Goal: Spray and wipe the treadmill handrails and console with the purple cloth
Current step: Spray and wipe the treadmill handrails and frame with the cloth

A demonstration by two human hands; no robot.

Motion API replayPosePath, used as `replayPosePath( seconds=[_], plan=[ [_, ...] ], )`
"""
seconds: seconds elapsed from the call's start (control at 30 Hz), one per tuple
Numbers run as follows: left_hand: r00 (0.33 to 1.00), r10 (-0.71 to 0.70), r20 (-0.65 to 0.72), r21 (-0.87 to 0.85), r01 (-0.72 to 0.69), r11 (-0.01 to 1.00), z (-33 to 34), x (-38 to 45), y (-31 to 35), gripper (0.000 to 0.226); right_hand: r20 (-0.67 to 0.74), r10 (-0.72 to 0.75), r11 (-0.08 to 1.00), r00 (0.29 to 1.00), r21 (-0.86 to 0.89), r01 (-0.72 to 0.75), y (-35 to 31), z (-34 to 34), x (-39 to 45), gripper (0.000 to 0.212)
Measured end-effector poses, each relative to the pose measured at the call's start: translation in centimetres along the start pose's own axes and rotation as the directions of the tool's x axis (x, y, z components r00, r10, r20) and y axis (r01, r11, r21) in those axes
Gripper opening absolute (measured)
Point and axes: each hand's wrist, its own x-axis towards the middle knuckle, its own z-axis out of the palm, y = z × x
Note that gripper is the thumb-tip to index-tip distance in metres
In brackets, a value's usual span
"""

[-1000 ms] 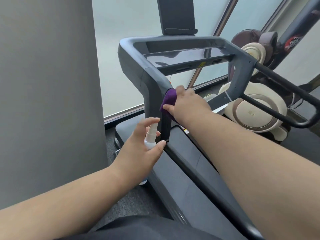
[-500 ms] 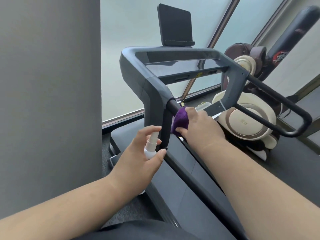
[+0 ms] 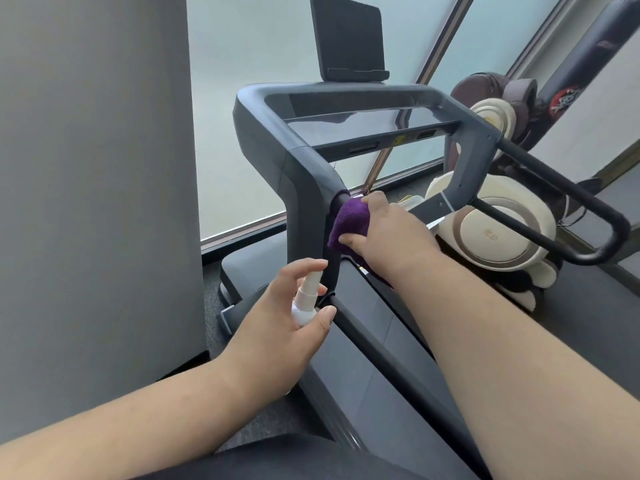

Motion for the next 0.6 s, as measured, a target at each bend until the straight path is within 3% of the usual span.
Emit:
replayPosePath(
  seconds=[0.23, 0.6],
  plan=[
    [1.0, -0.027, -0.004, -0.021, 0.027, 0.999, 0.0, 0.0, -0.5, 0.05, -0.003, 0.025, 0.992, 1.0, -0.127, -0.025, -0.2, 0.5, 0.1, 0.07],
    [0.999, 0.033, 0.004, 0.06, -0.033, 0.998, 2.3, -2.2, 2.4, 0.052, 0.039, -0.024, 0.999, 0.999, -0.044, 0.026, -1.3, 0.0, 1.1, 0.068]
  ],
)
